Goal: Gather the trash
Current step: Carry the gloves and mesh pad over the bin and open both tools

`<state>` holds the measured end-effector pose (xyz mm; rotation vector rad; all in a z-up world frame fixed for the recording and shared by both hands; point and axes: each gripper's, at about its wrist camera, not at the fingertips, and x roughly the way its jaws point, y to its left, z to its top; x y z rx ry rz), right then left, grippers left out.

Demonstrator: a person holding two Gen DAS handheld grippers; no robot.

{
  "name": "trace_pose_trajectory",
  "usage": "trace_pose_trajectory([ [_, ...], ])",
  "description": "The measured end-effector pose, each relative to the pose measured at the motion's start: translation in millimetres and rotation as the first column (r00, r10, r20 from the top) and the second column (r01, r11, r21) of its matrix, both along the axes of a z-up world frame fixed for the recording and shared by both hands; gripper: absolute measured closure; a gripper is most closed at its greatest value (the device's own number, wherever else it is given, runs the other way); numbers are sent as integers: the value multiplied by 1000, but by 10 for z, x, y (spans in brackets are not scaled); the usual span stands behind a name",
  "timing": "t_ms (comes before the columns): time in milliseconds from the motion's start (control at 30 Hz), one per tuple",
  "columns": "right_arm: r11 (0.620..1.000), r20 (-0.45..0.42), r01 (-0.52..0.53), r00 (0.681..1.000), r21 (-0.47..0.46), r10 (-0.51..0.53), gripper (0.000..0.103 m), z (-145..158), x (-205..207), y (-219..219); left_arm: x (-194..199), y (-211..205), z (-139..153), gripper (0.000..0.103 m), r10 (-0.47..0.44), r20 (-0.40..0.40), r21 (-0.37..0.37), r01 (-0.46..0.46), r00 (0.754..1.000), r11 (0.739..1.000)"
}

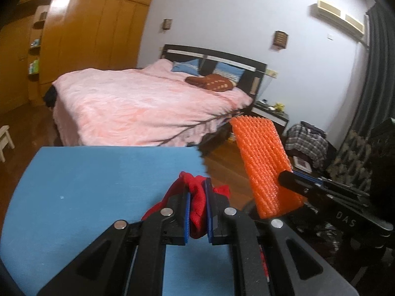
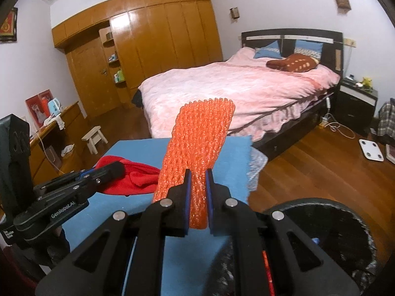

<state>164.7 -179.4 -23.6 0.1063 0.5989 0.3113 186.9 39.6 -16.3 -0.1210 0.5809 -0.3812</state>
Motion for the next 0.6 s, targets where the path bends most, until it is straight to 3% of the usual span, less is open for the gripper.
trace_pose_trajectory([
  [600,976,6,214,977,-32,-214,93,-71,-568,-1098,-144,-1032,-7,93,-202,7,-9,203,979,979],
])
